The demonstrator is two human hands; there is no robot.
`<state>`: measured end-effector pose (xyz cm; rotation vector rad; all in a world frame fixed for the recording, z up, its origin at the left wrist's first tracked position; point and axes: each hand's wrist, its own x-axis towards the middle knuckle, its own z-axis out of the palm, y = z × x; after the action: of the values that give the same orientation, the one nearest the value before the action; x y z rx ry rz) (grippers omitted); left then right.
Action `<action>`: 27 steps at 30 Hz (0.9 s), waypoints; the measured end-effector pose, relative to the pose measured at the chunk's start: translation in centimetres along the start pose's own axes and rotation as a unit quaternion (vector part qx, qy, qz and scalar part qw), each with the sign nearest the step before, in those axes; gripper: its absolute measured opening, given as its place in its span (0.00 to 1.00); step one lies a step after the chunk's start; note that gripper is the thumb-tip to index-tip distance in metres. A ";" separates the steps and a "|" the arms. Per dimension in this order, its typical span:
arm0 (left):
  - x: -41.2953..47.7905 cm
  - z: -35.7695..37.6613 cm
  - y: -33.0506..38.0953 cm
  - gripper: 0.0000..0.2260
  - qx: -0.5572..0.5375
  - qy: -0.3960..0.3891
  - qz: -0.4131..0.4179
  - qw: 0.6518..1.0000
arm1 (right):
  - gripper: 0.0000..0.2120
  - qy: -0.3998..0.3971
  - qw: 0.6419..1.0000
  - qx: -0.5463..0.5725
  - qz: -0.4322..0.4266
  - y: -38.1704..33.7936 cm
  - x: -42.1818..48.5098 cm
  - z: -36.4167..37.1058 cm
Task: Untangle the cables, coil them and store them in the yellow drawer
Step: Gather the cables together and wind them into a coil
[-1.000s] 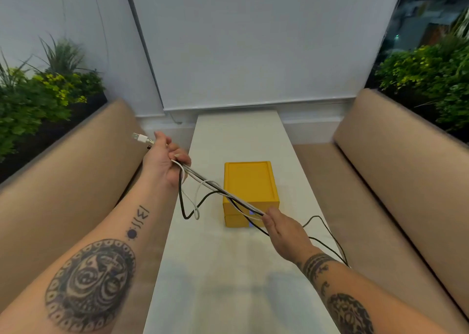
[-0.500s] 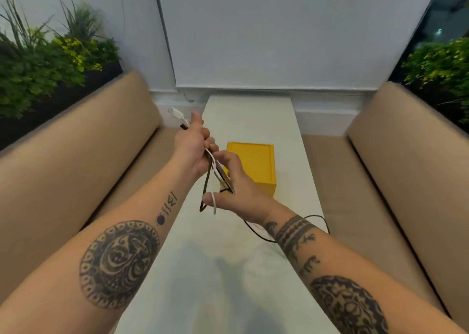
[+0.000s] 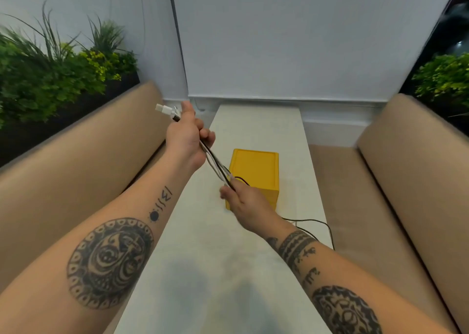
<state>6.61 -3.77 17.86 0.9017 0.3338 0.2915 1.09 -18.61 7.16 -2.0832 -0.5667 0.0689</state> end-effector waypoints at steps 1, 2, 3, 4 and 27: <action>0.0 0.0 0.1 0.15 0.000 -0.010 -0.008 1.000 | 0.19 -0.003 1.000 -0.022 0.020 1.1 -0.3 -0.6; 0.1 -0.1 0.2 0.15 0.001 -0.018 -0.014 1.000 | 0.20 -0.010 0.998 -0.044 0.042 2.1 -0.6 -1.3; 0.2 0.0 0.4 0.15 -0.003 -0.024 -0.017 1.000 | 0.21 -0.025 0.994 -0.080 0.064 3.3 -0.9 -1.8; 0.4 0.0 0.7 0.15 -0.012 -0.029 -0.014 0.999 | 0.21 -0.038 0.988 -0.127 0.083 4.7 -1.2 -2.3; 7.2 1.4 11.1 0.22 -0.127 -0.078 -0.004 0.989 | 0.13 0.032 0.899 -0.132 0.418 15.3 -8.7 -5.2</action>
<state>12.54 4.56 26.42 0.6678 0.1503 0.2478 0.38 -33.24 -3.86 -2.4435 0.4194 0.4350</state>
